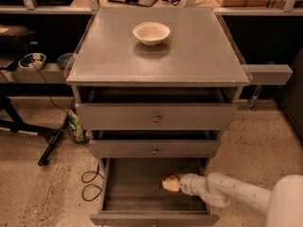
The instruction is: Place apple into bottom drawer
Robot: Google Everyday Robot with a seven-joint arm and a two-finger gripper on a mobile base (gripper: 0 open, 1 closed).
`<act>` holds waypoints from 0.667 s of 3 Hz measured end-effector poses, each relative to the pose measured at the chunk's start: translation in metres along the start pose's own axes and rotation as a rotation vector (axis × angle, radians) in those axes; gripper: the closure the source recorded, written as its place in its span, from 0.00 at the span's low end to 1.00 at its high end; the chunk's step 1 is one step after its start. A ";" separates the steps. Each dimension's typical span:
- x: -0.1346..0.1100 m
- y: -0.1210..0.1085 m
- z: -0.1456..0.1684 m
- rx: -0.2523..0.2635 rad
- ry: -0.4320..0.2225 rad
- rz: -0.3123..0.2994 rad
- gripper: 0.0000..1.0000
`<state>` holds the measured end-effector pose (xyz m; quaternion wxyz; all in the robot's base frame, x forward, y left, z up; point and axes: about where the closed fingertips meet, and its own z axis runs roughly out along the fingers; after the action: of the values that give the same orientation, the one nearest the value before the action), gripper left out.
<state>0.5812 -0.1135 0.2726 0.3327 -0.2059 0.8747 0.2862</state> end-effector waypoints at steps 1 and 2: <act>0.010 -0.008 0.022 0.010 0.001 0.034 1.00; 0.030 -0.020 0.040 0.024 0.027 0.084 1.00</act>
Offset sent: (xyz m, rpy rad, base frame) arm 0.0099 -0.0012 -0.0884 0.0003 0.1297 -0.1025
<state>0.5902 -0.1078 0.2197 0.3111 -0.1688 0.8903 0.2865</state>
